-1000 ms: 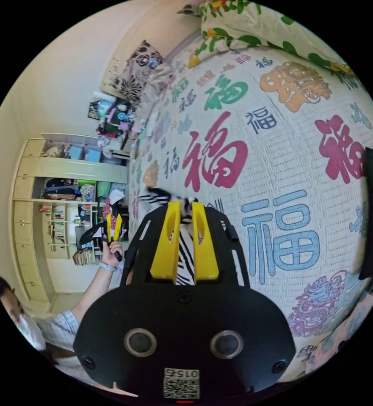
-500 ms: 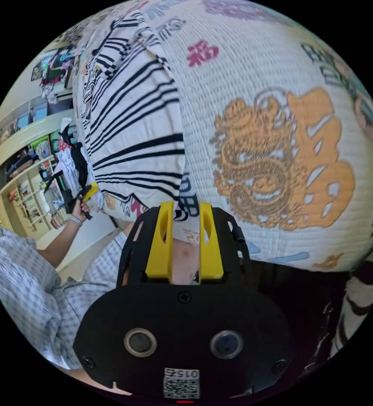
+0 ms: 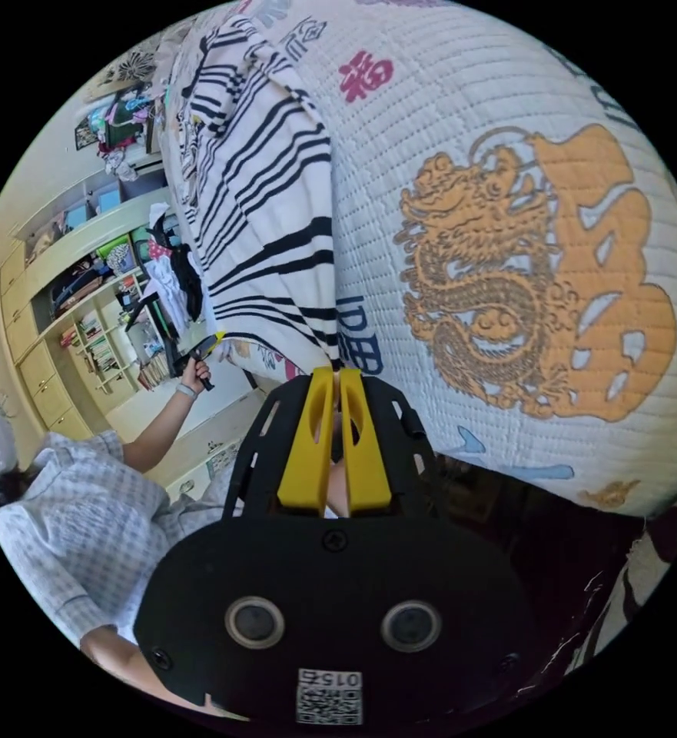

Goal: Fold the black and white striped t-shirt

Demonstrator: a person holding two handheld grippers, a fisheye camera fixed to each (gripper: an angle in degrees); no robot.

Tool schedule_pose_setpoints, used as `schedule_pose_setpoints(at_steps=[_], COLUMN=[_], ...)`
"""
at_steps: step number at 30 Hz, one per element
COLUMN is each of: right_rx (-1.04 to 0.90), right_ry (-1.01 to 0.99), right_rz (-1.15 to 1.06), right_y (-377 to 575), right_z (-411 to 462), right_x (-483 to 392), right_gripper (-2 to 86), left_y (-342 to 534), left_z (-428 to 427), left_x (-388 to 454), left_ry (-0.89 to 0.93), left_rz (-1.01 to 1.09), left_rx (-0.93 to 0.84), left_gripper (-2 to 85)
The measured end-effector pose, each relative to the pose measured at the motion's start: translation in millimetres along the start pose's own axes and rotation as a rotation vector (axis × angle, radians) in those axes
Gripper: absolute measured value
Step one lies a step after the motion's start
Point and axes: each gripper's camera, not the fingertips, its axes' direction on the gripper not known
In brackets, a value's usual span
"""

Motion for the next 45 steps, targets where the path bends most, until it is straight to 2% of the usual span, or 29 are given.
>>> schedule_pose_setpoints(at_steps=[7,10,13,15,18,20,24,26,29,31,34,38,41,45], right_rx=[-0.099,-0.111,-0.04,0.001,0.07,0.156,0.255,0.274,0.264,0.239,0.205,0.151,0.143,0.153], right_ry=[0.173,0.192,0.127,0.098,0.192,0.351,0.481,0.556,0.6,0.649,0.788,0.843,0.827,0.718], right_rz=[-0.049,0.005,0.128,0.18,0.157,0.037,-0.238,-0.4,-0.499,-0.546,-0.546,-0.491,-0.505,-0.517], right_y=[21,35,43,48,52,43,0,-39,-90,-114,-144,-163,-160,-153], right_z=[-28,-26,-23,-26,-44,-63,-69,-56,-34,-21,-3,3,-10,-45], right_x=[-16,-9,4,7,-15,-59,-143,-193,-242,-265,-282,-281,-281,-279], right_gripper=[-0.6,-0.4,0.4,1.2,3.1,6.0,7.8,8.3,9.6,10.2,10.7,7.8,2.7,1.0], left_y=[41,61,68,68,60,42,-33,-69,-121,-156,-193,-226,-239,-257], left_z=[22,41,66,74,57,36,18,28,59,93,140,174,173,143], left_x=[25,25,21,20,29,55,158,208,279,318,340,339,330,312], left_ry=[0.028,0.034,0.029,-0.036,-0.17,-0.232,-0.29,-0.293,-0.337,-0.383,-0.388,-0.387,-0.321,-0.213], left_rz=[0.065,0.042,-0.032,-0.062,-0.047,0.039,0.347,0.469,0.6,0.66,0.673,0.6,0.588,0.594], left_rx=[-0.084,-0.102,-0.092,-0.137,-0.116,-0.046,0.134,0.192,0.27,0.253,0.127,0.054,0.052,0.076], left_gripper=[-0.1,0.4,1.6,2.5,5.2,6.8,9.5,10.4,11.2,11.4,11.3,9.6,6.3,3.4])
